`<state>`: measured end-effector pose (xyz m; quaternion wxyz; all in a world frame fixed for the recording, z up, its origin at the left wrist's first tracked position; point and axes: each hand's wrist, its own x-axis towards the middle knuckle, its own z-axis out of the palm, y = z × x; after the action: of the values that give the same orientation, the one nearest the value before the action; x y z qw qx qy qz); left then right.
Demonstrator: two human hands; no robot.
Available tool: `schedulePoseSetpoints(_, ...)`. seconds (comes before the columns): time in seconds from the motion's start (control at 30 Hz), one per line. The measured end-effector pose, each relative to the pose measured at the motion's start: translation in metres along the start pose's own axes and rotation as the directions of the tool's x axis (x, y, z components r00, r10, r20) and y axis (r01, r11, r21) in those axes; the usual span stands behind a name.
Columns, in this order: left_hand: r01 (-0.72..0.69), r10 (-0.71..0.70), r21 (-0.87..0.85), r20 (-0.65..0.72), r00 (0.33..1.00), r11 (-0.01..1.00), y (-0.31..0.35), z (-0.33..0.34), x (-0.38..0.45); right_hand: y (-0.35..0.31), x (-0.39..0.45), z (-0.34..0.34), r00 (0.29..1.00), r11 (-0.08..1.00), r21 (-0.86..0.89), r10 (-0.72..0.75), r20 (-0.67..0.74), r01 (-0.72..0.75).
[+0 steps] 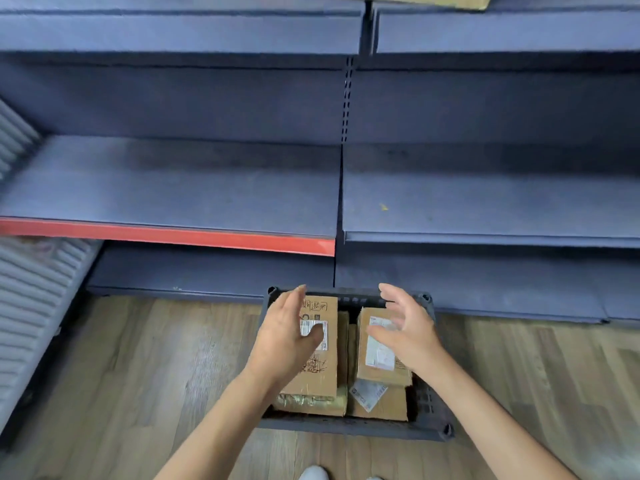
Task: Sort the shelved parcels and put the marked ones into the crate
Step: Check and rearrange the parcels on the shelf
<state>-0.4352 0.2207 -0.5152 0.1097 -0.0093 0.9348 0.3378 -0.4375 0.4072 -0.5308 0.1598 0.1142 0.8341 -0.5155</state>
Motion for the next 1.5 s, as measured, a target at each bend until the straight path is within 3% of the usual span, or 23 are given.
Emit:
schedulePoseSetpoints(0.4, -0.22, 0.219, 0.019, -0.204, 0.954, 0.975, 0.103, -0.128, -0.026, -0.16, -0.058, -0.086, 0.939, 0.952, -0.025, -0.304, -0.16, 0.304)
schedulePoseSetpoints(0.57, -0.31, 0.306, 0.021, -0.249, 0.919, 0.95, 0.139, -0.189, -0.041, -0.217, -0.086, -0.125, 0.908, 0.932, -0.028, -0.359, -0.218, 0.362)
schedulePoseSetpoints(0.73, -0.39, 0.405, 0.114, -0.323, 0.855, 0.914, 0.17, -0.258, -0.046, -0.279, -0.112, -0.16, 0.872, 0.907, -0.122, -0.422, -0.247, 0.404)
schedulePoseSetpoints(0.93, -0.458, 0.482, 0.16, -0.398, 0.781, 0.874, 0.192, -0.328, -0.045, -0.358, -0.126, -0.174, 0.78, 0.833, -0.23, -0.553, -0.293, 0.504)
schedulePoseSetpoints(1.1, -0.474, 0.493, 0.153, -0.4, 0.773, 0.867, 0.197, -0.359, -0.038, -0.382, -0.127, -0.159, 0.748, 0.806, -0.236, -0.592, -0.299, 0.543)
schedulePoseSetpoints(1.5, -0.372, 0.417, 0.194, -0.322, 0.85, 0.908, 0.204, -0.369, 0.008, -0.374, -0.077, -0.17, 0.782, 0.831, -0.167, -0.556, -0.281, 0.531)
